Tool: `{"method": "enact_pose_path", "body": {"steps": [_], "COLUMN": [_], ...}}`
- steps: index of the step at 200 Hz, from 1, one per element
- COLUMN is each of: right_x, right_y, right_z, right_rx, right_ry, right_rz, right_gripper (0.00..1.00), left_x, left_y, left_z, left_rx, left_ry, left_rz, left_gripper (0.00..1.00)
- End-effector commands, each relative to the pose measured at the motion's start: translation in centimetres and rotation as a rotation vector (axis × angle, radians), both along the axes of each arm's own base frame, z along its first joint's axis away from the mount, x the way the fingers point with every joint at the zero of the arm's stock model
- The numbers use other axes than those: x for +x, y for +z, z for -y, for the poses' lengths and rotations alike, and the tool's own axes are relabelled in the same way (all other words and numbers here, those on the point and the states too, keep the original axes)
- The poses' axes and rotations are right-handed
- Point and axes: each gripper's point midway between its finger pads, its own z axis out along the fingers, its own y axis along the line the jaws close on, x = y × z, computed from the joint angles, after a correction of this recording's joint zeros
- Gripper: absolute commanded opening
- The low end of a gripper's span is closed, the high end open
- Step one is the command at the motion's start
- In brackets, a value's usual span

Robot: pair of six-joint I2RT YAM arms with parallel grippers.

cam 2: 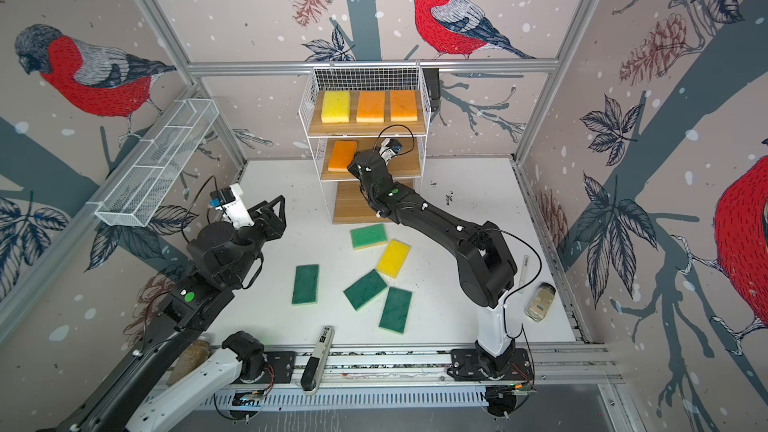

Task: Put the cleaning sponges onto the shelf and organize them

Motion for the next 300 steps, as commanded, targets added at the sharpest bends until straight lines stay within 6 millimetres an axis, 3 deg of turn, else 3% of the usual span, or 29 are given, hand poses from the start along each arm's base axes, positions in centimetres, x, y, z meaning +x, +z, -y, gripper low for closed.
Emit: {"method": "enact_pose_path", "body": {"steps": [1, 26, 73, 135, 212, 300], "right_x": [-0.9, -1.9, -4.3, -6.2, -7.4, -6.8], "right_y": [-0.4, -0.5, 1.2, 0.8, 0.8, 0.7], "right_z": [0.8, 0.8, 0.0, -0.2, -2.1, -3.6], "right_rx": [-0.067, -0.098, -0.268, -0.417, -0.46, -0.461], "right_ry": [0.004, 0.066, 0.167, 0.252, 0.355, 0.36], "right_rz": [-0.005, -0.001, 0.104, 0.163, 0.238, 0.25], "right_gripper": [0.32, 0.31, 0.29, 0.22, 0.05, 0.04], "left_x": [0.0, -0.1, 0.0, 0.1, 0.0, -0.2], "left_y": [0.7, 0.8, 0.7, 0.3, -0.2, -0.1], "left_z": [0.2, 0.1, 0.0, -0.2, -0.6, -0.9], "left_rx": [-0.017, -0.017, -0.013, -0.013, -0.008, -0.004], "left_ry": [-0.013, -0.011, -0.003, 0.015, 0.033, 0.04], "left_rz": [0.024, 0.027, 0.026, 0.023, 0.025, 0.035], "left_gripper": [0.53, 0.53, 0.52, 0.52, 0.5, 0.5]}}
